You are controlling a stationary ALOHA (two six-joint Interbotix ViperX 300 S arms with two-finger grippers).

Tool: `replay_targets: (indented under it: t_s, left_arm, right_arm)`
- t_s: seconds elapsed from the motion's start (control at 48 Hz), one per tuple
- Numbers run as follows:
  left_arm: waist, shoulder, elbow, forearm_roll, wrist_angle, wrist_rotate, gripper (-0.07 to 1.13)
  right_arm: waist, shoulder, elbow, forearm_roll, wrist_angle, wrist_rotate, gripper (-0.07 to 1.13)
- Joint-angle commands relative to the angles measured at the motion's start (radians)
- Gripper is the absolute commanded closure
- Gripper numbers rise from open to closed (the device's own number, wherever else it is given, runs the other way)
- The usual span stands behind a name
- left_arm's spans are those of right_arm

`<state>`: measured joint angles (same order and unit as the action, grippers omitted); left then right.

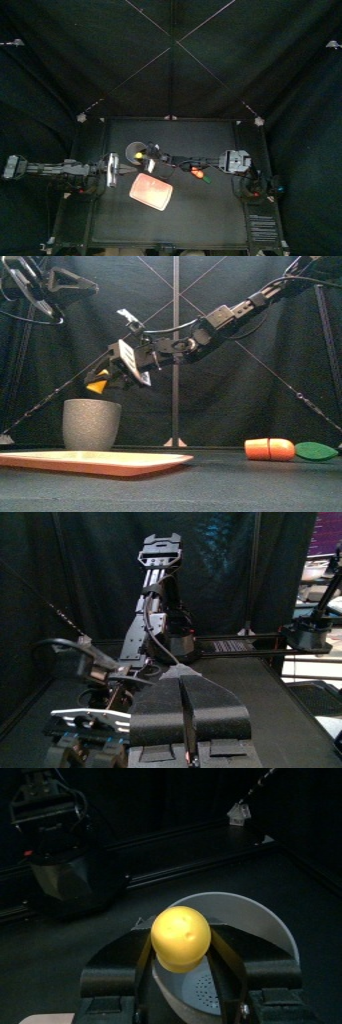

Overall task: Pick the yellow can then place it in the grey bowl
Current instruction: Drop yellow can in the grey bowl and return to neutral

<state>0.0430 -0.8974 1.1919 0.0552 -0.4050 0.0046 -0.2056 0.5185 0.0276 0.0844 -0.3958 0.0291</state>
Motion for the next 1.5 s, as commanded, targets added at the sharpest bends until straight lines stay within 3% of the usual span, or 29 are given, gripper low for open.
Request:
replay_targets:
  t_s: [0.021,0.271,0.583,0.854,1.25,1.5]
  left_arm:
    - [0.0,0.003,-0.008,0.008,-0.009,0.002,1.07]
    - [-0.002,0.002,0.003,0.014,-0.009,0.0,1.07]
    - [-0.003,0.002,0.009,0.012,-0.009,0.0,1.07]
    - [-0.003,0.002,0.011,0.011,-0.009,0.0,1.07]
    - [0.002,0.0,0.025,0.012,-0.009,0.002,1.07]
    - [0.005,0.0,0.029,0.014,-0.008,0.002,1.07]
  right_arm:
    - [-0.017,0.005,-0.086,0.0,0.029,0.0,0.33]
    - [-0.037,0.023,-0.124,0.009,0.046,0.002,0.13]
    - [-0.035,-0.038,-0.055,0.003,0.041,0.002,0.12]
    - [-0.017,-0.222,0.196,0.012,-0.054,0.003,0.12]
    - [0.087,-0.518,0.634,0.014,-0.209,0.002,0.12]
    - [0.147,-0.649,0.735,0.02,-0.236,0.002,0.12]
